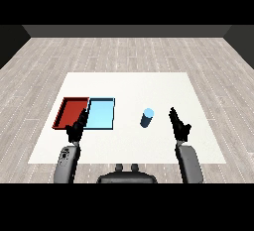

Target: Pick the blue can and put it in the blue box

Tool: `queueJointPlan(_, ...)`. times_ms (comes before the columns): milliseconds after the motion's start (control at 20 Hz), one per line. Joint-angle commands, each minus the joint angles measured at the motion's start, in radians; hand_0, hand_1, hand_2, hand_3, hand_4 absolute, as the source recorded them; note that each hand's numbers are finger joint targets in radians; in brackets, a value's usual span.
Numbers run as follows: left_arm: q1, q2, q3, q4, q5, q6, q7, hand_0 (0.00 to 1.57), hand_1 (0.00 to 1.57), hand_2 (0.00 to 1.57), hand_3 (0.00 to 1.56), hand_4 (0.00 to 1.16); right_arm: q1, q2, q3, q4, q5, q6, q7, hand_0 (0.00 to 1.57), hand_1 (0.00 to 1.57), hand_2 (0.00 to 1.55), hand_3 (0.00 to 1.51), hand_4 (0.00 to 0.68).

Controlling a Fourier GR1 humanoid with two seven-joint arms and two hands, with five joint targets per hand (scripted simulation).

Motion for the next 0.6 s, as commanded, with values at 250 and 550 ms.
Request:
queueJointPlan(250,-0.049,-0.005,0.009,0.042,-0.038,0.004,-0.008,0.0,0.0,0.0,0.0,0.0,-0.189,-0.045,-0.091,0.102,-0.034,0.05,0.057,0.0,0.0,0.0,0.0,0.0)
queueJointPlan(550,-0.014,-0.08,0.043,-0.065,0.103,-0.067,-0.39,0.0,0.0,0.0,0.0,0.0,-0.1,-0.027,-0.136,0.065,-0.234,0.263,-0.269,0.0,0.0,0.0,0.0,0.0)
